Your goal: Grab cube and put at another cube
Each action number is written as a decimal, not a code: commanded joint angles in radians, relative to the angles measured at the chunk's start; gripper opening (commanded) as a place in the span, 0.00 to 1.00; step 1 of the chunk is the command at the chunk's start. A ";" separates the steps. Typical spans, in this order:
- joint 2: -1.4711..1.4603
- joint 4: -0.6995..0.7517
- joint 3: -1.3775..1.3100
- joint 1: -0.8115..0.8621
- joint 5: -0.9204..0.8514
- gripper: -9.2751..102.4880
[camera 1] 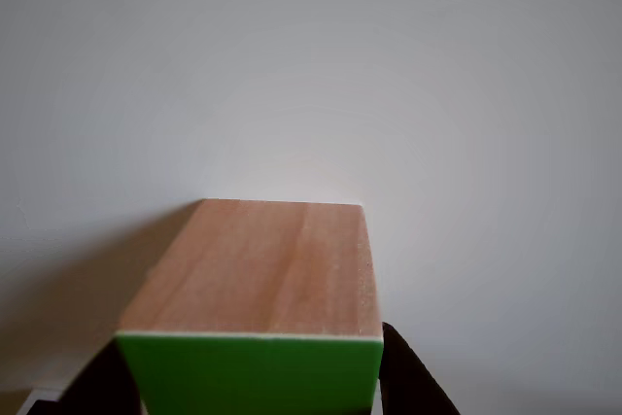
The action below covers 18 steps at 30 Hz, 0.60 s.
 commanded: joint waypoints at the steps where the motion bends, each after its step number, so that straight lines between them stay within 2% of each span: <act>1: -0.002 -0.011 -0.043 -0.005 0.003 0.35; 11: 0.003 -0.002 -0.069 -0.002 0.046 0.23; 18: 0.103 0.074 -0.081 -0.031 0.092 0.25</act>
